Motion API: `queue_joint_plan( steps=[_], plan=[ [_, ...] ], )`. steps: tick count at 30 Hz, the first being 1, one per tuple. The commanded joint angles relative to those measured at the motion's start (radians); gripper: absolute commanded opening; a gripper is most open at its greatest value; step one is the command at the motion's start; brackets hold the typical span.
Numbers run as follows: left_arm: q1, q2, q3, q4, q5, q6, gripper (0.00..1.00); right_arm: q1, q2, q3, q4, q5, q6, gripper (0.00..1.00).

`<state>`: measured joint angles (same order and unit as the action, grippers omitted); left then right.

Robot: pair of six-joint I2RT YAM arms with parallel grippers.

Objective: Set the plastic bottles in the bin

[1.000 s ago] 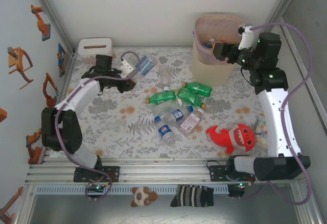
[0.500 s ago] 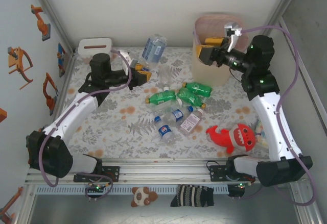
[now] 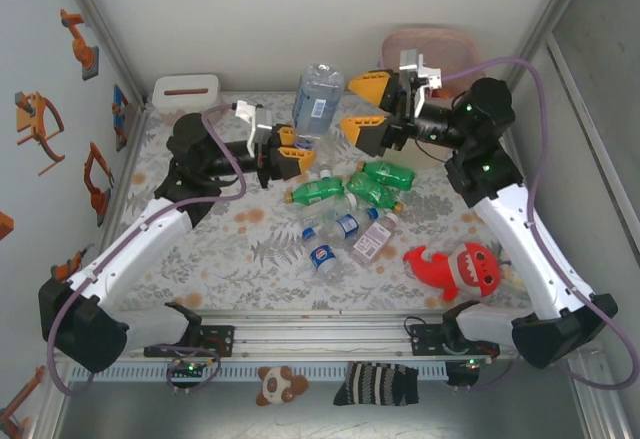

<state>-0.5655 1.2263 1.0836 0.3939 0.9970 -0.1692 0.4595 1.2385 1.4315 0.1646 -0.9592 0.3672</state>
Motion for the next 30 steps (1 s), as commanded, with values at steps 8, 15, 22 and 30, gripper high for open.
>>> queue_joint_plan(
  steps=[8,15,22,30],
  plan=[
    [-0.077,-0.011,0.056,0.103,0.061,-0.057,0.16,0.095,0.056,0.069,0.111,-0.095,0.010,0.88],
    [-0.086,-0.002,0.055,0.130,0.057,-0.057,0.16,0.113,0.071,0.067,0.149,-0.100,0.068,0.72],
    [-0.086,0.006,0.061,0.106,0.057,-0.021,0.16,0.114,0.094,0.064,0.232,-0.089,0.163,0.58],
    [-0.085,0.009,0.049,0.099,0.013,0.007,0.27,0.114,0.079,0.057,0.210,-0.086,0.157,0.49]
  ],
)
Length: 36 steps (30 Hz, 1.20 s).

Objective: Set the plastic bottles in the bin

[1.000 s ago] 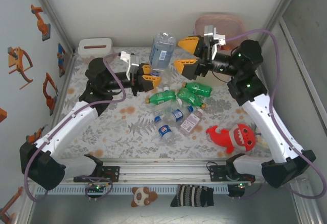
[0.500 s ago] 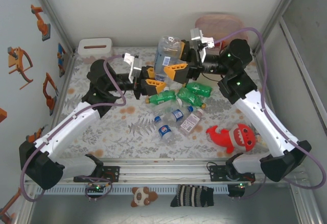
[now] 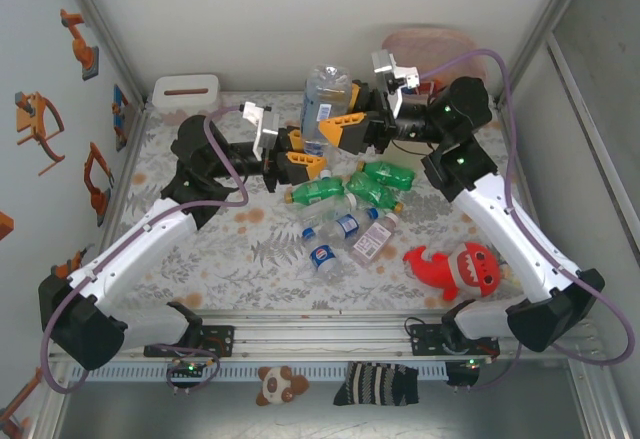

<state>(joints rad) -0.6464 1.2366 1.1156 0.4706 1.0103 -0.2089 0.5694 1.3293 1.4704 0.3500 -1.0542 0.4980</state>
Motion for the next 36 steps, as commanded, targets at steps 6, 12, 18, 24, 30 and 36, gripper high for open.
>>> queue_joint_plan(
  steps=[6,12,18,24,30,36],
  plan=[
    [0.000,-0.019,0.002,0.016,-0.024,0.053,0.57,0.005,-0.046,0.023,-0.093,0.072,-0.071,0.47],
    [0.006,-0.063,-0.029,-0.047,-0.064,0.095,0.72,0.003,-0.075,0.069,-0.282,0.205,-0.211,0.48],
    [0.023,-0.121,-0.104,-0.094,-0.166,0.124,0.73,-0.034,-0.066,0.138,-0.404,0.343,-0.267,0.48],
    [0.037,-0.162,-0.141,-0.153,-0.247,0.126,0.73,-0.159,-0.017,0.196,-0.417,0.497,-0.168,0.47],
    [0.039,-0.189,-0.157,-0.183,-0.289,0.124,0.72,-0.269,0.087,0.341,-0.593,0.691,-0.180,0.48],
    [0.040,-0.219,-0.169,-0.196,-0.313,0.125,0.72,-0.339,0.212,0.495,-0.786,0.940,-0.387,0.48]
  ],
)
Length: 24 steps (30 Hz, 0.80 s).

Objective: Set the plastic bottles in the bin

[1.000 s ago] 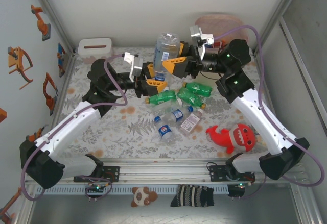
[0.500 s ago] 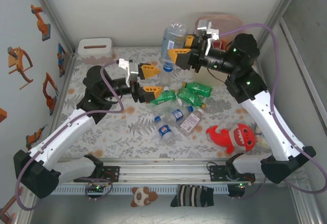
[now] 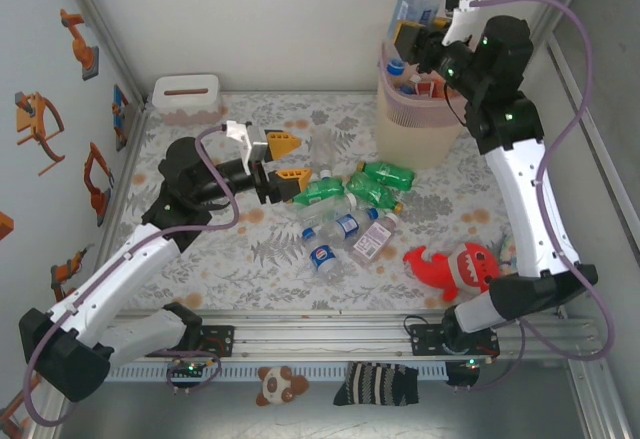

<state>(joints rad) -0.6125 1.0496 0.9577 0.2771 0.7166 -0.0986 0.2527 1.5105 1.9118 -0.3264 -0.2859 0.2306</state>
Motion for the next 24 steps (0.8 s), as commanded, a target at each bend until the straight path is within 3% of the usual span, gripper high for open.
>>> queue_joint_plan(
  steps=[1,9,24],
  plan=[
    [0.005,-0.037,-0.015,-0.002,-0.026,0.016,0.72,-0.032,0.053,0.070,-0.126,0.216,-0.154,0.48],
    [0.006,-0.056,-0.022,-0.055,-0.055,0.041,0.71,-0.119,0.244,0.236,-0.254,0.358,-0.294,0.48],
    [0.008,-0.061,-0.020,-0.121,-0.070,0.085,0.71,-0.200,0.580,0.504,-0.485,0.381,-0.307,0.47]
  ],
)
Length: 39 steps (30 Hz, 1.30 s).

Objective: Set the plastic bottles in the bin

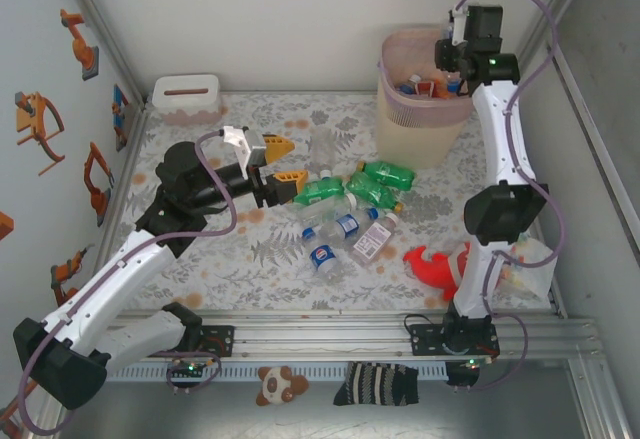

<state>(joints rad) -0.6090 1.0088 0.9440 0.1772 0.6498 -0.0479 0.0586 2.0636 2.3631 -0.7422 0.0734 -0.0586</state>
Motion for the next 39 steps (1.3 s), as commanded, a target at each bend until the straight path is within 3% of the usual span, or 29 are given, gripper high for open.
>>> queue_joint_plan(
  steps=[1,16,25,39],
  plan=[
    [0.006,-0.021,-0.008,-0.026,-0.010,0.040,0.71,-0.007,0.045,0.064,-0.084,0.029,-0.018,0.47],
    [0.029,-0.010,-0.017,-0.018,-0.011,0.034,0.71,-0.016,0.169,0.066,-0.197,0.116,0.016,0.48],
    [0.043,-0.011,-0.029,0.016,-0.001,-0.003,0.71,-0.015,0.138,0.071,-0.203,0.105,0.041,0.69],
    [0.049,0.011,-0.008,-0.027,-0.048,-0.071,0.71,-0.015,0.018,0.053,-0.209,0.037,0.069,0.73]
  ],
)
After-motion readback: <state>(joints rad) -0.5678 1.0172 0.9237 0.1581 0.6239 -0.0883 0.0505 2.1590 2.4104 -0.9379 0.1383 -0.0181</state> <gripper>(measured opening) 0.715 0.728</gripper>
